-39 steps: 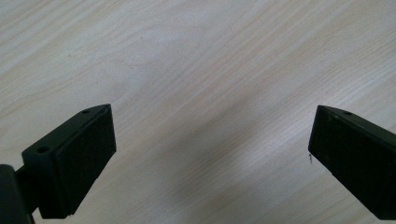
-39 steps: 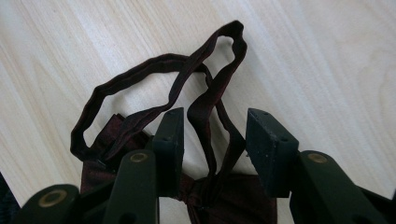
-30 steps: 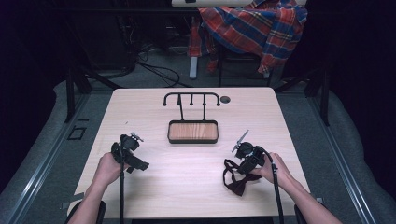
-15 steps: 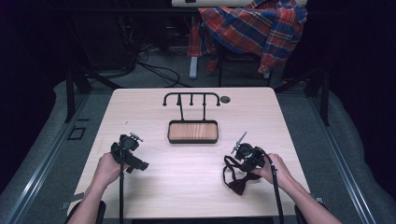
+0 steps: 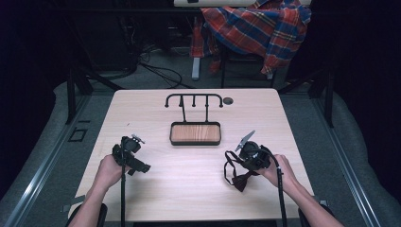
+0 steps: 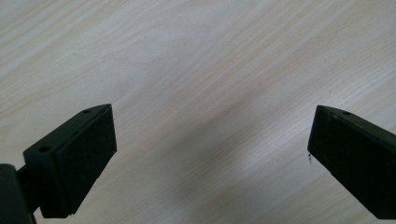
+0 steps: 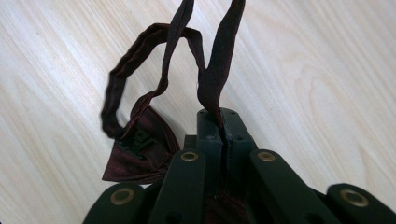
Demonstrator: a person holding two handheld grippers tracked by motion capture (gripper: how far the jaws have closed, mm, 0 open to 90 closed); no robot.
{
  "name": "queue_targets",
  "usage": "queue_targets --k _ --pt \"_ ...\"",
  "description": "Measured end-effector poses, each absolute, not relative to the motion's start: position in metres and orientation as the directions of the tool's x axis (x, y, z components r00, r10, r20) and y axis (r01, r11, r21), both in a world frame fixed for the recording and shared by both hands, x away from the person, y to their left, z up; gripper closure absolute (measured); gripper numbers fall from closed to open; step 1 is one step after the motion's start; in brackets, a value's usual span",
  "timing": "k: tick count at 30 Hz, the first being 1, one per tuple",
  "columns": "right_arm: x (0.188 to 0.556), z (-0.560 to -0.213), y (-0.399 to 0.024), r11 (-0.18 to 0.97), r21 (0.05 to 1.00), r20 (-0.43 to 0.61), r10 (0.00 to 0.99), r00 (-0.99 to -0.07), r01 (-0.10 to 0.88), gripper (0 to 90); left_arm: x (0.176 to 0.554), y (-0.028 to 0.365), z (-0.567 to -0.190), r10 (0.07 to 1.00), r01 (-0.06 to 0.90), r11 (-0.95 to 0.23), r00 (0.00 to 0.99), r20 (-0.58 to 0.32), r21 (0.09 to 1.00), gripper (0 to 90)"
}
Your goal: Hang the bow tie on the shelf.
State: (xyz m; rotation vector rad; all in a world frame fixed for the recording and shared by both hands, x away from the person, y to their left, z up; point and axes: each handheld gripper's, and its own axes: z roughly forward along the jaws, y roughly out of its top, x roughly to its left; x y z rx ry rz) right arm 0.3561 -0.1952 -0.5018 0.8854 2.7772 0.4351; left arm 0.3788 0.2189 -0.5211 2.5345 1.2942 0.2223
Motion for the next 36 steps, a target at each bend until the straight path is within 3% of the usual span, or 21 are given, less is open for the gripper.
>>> queue_targets --k 14,36 --pt "0.357 -0.489 -0.193 0.745 0.410 -0.133 0.619 -0.774 0.526 88.3 0.379 0.218 -0.522 0.809 0.766 -0.557 0.587 0.005 0.321 1.2" --pt "0.366 -0.477 -0.192 0.739 0.444 -0.183 0.628 -0.756 0.507 88.3 0.379 0.217 -0.522 0.808 0.764 -0.561 0.589 0.010 0.319 1.2"
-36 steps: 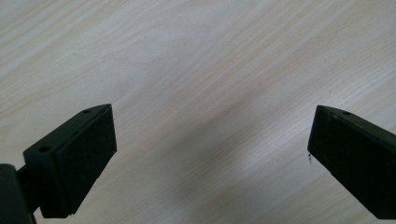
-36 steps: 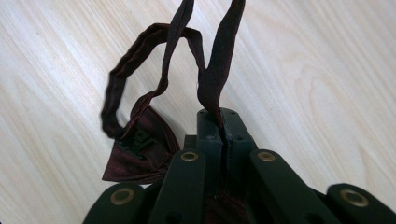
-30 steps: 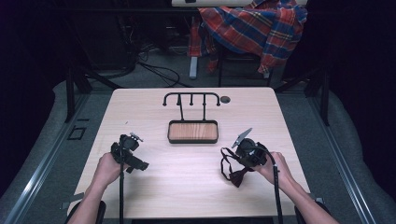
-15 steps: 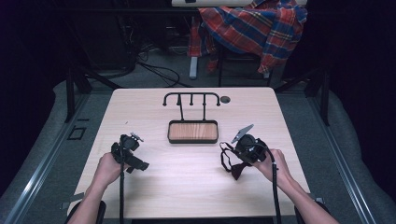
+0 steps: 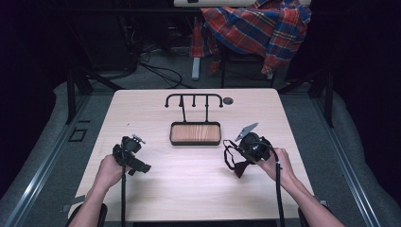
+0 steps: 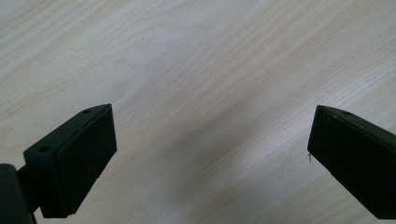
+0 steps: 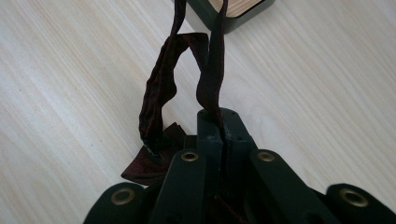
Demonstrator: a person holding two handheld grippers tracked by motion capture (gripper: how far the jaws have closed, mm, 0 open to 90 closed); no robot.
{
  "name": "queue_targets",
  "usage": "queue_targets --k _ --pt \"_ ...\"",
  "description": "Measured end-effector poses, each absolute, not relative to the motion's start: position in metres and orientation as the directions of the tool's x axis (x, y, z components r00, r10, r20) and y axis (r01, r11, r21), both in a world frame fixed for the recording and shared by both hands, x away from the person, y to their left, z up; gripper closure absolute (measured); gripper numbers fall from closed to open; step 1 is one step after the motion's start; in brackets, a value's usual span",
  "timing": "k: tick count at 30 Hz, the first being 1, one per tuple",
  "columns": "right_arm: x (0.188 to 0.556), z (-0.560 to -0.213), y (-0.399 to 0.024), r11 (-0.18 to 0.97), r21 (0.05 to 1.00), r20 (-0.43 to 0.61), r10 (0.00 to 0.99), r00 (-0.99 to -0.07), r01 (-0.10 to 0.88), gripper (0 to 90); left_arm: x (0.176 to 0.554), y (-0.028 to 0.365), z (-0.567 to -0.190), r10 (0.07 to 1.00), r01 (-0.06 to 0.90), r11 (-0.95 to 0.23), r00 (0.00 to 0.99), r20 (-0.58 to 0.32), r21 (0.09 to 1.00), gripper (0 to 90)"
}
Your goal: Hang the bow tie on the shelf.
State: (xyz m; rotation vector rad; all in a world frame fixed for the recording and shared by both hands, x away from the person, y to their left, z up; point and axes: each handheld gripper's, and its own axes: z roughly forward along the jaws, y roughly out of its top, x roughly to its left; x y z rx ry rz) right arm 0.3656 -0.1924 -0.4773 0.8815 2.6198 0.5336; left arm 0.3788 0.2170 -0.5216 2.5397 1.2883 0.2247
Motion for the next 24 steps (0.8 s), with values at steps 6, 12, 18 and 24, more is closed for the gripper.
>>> queue_targets --k 6,12,18,24 --pt "0.369 -0.472 -0.192 0.731 0.457 -0.189 0.637 -0.747 0.507 88.3 0.379 0.217 -0.522 0.808 0.764 -0.560 0.589 0.009 0.320 1.2" --pt "0.375 -0.468 -0.189 0.733 0.467 -0.207 0.634 -0.745 0.494 88.4 0.379 0.217 -0.522 0.807 0.764 -0.561 0.590 0.007 0.319 1.2" --pt "0.382 -0.461 -0.184 0.719 0.494 -0.211 0.644 -0.736 0.488 88.4 0.378 0.217 -0.522 0.807 0.763 -0.561 0.591 0.006 0.321 1.2" --pt "0.390 -0.453 -0.179 0.713 0.513 -0.217 0.646 -0.732 0.478 88.4 0.378 0.217 -0.522 0.808 0.764 -0.559 0.589 0.007 0.323 1.2"
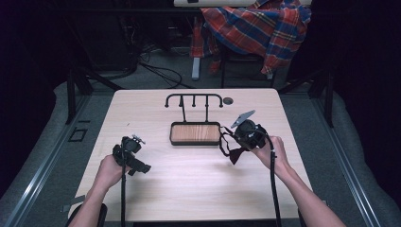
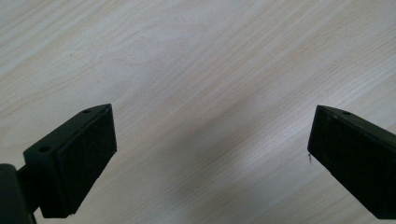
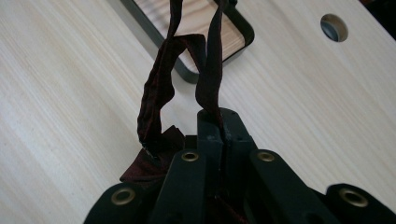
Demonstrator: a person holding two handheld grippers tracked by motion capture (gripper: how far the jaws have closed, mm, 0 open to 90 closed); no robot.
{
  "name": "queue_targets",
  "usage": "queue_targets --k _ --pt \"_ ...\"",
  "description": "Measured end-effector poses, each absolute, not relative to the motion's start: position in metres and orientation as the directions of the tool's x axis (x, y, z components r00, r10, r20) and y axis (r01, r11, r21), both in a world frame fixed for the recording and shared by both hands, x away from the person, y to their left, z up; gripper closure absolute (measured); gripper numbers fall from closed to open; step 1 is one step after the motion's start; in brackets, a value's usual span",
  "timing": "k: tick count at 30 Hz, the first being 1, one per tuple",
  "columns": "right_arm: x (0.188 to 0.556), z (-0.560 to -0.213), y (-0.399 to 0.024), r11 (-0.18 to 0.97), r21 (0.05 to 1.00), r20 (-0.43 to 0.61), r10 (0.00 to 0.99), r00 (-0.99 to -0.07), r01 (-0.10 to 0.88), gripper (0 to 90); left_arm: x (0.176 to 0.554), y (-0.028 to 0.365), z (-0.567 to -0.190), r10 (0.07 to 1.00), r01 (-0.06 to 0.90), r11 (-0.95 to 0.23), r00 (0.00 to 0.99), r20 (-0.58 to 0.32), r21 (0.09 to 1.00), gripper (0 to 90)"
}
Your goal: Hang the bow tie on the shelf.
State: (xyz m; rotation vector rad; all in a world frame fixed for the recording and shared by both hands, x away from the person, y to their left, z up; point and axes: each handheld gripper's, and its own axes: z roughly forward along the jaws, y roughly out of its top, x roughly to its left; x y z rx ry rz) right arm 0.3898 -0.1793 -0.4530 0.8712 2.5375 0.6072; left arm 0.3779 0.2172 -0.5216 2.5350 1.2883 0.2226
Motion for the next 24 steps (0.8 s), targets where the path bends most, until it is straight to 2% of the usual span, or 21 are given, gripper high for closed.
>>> queue_targets --k 24 --pt "0.412 -0.427 -0.161 0.678 0.589 -0.223 0.659 -0.718 0.440 88.5 0.378 0.218 -0.521 0.807 0.764 -0.559 0.590 0.001 0.322 1.2"
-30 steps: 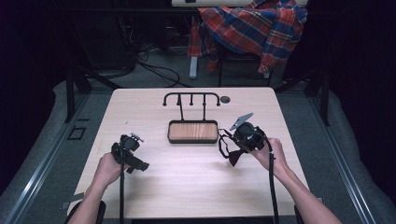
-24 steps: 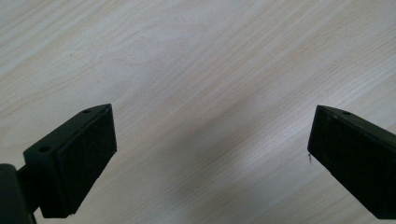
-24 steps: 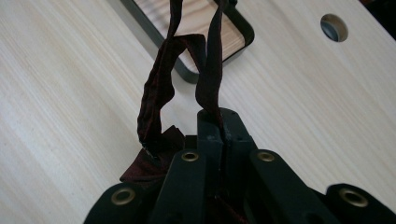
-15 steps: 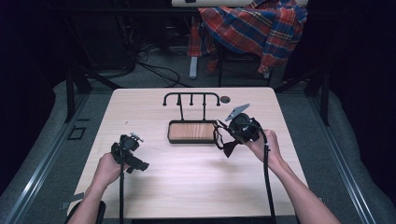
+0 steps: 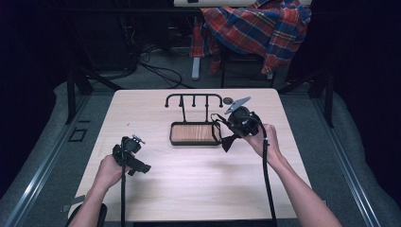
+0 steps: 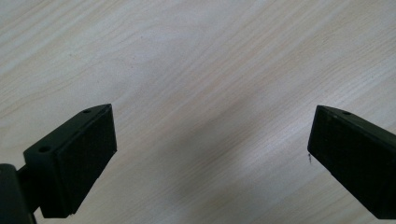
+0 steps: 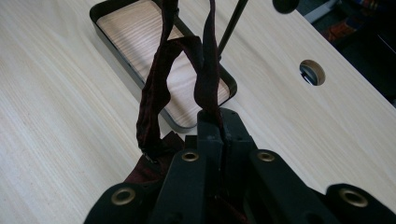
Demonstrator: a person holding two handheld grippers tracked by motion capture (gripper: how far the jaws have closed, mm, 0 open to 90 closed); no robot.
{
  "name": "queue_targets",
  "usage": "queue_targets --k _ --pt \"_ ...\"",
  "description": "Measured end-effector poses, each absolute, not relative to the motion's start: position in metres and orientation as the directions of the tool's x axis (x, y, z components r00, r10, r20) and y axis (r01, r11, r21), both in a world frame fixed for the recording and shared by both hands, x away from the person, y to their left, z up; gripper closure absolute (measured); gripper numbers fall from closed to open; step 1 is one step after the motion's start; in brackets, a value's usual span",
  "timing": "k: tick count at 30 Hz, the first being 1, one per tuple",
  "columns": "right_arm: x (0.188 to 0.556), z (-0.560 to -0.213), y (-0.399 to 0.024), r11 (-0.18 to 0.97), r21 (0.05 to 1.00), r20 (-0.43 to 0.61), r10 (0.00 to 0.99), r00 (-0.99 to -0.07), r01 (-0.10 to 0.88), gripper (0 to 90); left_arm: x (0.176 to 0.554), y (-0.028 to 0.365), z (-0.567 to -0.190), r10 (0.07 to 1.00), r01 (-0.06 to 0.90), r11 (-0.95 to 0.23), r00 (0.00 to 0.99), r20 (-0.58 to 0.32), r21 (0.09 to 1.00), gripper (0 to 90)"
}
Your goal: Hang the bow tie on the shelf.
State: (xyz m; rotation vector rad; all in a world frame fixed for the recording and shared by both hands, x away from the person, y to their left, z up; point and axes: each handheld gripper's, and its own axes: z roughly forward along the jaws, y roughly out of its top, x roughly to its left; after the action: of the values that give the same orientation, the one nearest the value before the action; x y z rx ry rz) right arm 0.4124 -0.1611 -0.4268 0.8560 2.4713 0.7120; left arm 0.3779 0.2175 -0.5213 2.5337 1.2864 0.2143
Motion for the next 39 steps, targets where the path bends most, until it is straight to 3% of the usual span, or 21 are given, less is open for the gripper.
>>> queue_targets --k 39 --pt "0.447 -0.405 -0.167 0.571 0.683 -0.185 0.739 -0.648 0.456 88.5 0.378 0.217 -0.522 0.806 0.765 -0.563 0.592 0.003 0.314 1.4"
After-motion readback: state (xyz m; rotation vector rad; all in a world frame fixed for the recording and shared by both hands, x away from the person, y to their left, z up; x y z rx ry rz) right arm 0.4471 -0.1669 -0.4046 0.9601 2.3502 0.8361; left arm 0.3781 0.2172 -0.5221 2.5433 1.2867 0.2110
